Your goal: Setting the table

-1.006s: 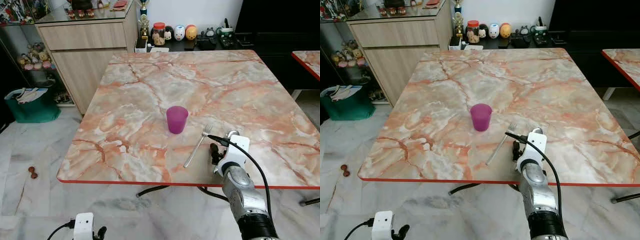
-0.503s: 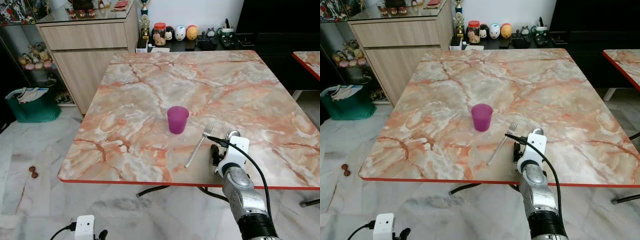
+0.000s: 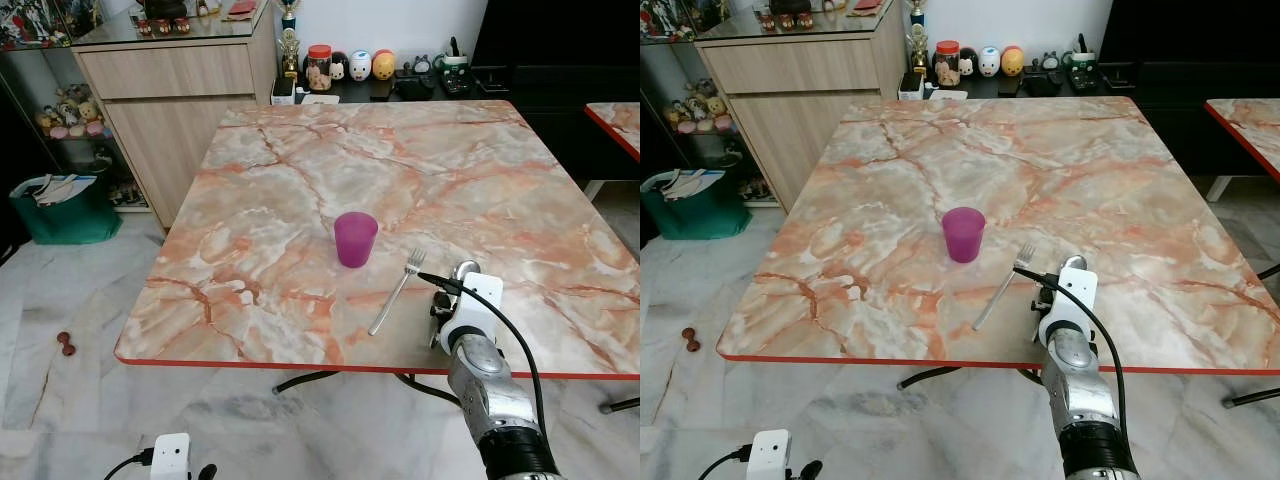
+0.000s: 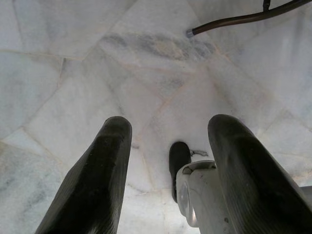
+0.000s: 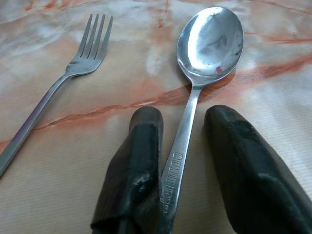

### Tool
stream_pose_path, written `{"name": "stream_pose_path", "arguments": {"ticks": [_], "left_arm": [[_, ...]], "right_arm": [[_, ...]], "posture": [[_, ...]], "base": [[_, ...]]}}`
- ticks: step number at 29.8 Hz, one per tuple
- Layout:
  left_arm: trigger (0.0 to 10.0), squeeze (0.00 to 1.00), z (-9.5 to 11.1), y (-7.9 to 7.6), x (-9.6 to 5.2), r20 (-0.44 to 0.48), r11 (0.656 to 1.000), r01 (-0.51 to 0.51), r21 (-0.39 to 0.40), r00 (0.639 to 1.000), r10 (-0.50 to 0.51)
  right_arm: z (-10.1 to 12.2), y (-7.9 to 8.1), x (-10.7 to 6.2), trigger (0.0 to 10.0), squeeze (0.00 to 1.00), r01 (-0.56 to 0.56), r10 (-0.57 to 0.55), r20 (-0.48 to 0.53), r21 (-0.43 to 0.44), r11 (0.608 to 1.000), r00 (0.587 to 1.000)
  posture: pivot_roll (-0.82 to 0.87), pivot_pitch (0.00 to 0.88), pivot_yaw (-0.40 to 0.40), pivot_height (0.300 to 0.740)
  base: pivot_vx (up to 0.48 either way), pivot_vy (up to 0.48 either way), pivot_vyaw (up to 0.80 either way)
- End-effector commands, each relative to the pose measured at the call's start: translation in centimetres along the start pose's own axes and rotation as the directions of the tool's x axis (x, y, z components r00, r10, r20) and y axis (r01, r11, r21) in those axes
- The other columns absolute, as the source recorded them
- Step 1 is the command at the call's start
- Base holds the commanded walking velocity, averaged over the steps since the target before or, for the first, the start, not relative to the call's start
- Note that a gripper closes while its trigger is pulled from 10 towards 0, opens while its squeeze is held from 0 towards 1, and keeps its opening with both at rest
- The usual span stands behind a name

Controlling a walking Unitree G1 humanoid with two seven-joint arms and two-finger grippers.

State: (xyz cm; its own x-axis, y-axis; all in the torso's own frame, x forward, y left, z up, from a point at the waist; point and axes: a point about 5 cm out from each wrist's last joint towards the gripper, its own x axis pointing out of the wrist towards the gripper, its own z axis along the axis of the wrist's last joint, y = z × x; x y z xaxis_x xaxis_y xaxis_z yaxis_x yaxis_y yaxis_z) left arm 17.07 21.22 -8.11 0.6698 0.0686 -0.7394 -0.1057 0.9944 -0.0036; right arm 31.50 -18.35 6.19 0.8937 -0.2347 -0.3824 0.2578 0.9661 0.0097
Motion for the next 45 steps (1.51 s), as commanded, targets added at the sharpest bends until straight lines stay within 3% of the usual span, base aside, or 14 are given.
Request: {"name": "stream_pose_path", "arguments": {"ticks": [1, 23, 24, 27, 31, 33, 38, 40, 43, 45], "left_arm": [[10.0, 0.00, -0.7, 0.2, -0.2, -0.031, 1.000, 0.004, 0.005, 0.999, -0.004], [10.0, 0.00, -0.3, -0.2, -0.1, -0.017, 1.000, 0.017, 0.004, 1.000, -0.017], [10.0, 0.00, -0.3, -0.2, 0.0, -0.013, 1.000, 0.014, 0.001, 1.000, -0.014], [10.0, 0.00, -0.2, -0.2, 0.0, -0.008, 1.000, -0.002, -0.010, 1.000, 0.002], [10.0, 0.00, -0.2, -0.1, 0.0, -0.006, 1.000, -0.009, -0.016, 1.000, 0.009], [10.0, 0.00, -0.2, -0.1, 0.0, -0.006, 1.000, -0.010, -0.016, 1.000, 0.010], [10.0, 0.00, -0.2, 0.0, 0.0, -0.002, 0.999, -0.019, -0.026, 1.000, 0.019], [10.0, 0.00, -0.2, 0.0, -0.1, -0.004, 0.999, -0.020, -0.026, 1.000, 0.020], [10.0, 0.00, -0.3, 0.2, -0.1, -0.006, 1.000, -0.020, -0.022, 1.000, 0.020], [10.0, 0.00, -0.3, 0.3, -0.1, -0.005, 1.000, -0.022, -0.021, 1.000, 0.022]], "right_arm": [[-0.4, -0.3, 0.1, 0.0, 0.00, 0.020, -0.020, -0.021, -0.011, 1.000, 1.000], [0.0, -1.1, 0.1, 0.0, 0.00, 0.091, -0.091, 0.000, -0.029, 0.995, 0.996], [0.1, -1.2, 0.1, 10.0, 0.00, 0.095, -0.095, 0.021, -0.045, 0.994, 0.995], [1.2, -1.3, -0.1, 10.0, 0.00, 0.100, -0.092, 0.119, -0.067, 0.993, 0.989], [2.3, -0.3, -0.6, 10.0, 0.00, 0.008, 0.021, 0.247, -0.116, 0.993, 0.969], [2.3, 0.0, -0.7, 10.0, 0.00, -0.008, 0.050, 0.268, -0.154, 0.988, 0.962], [1.9, 0.3, -1.4, 10.0, 0.00, -0.081, 0.127, 0.319, -0.154, 0.985, 0.939], [2.0, 0.5, -1.8, 10.0, 0.00, -0.115, 0.172, 0.352, -0.179, 0.977, 0.920], [2.3, 1.0, -3.0, 10.0, 0.00, -0.179, 0.296, 0.414, -0.298, 0.937, 0.861], [2.7, 0.1, -3.5, 10.0, 0.00, -0.175, 0.290, 0.449, -0.281, 0.944, 0.845]], "posture": [[-0.04, 0.000, 0.020, 0.740], [-0.04, 0.000, 0.020, 0.740], [-0.04, 0.000, 0.019, 0.740], [-0.05, 0.000, 0.020, 0.740], [-0.05, 0.000, 0.021, 0.740], [-0.05, 0.000, 0.020, 0.740], [-0.05, 0.000, 0.023, 0.740], [-0.06, 0.000, 0.024, 0.740], [-0.06, 0.000, 0.026, 0.740], [-0.07, 0.000, 0.027, 0.740]], "base": [[0.000, 0.000, 0.00], [0.000, 0.000, 0.00], [0.000, 0.000, 0.00], [0.000, 0.000, 0.00], [0.000, 0.000, 0.00], [0.000, 0.000, 0.00], [0.000, 0.000, 0.00], [0.000, 0.000, 0.00], [0.000, 0.000, 0.00], [0.000, 0.000, 0.00]]}}
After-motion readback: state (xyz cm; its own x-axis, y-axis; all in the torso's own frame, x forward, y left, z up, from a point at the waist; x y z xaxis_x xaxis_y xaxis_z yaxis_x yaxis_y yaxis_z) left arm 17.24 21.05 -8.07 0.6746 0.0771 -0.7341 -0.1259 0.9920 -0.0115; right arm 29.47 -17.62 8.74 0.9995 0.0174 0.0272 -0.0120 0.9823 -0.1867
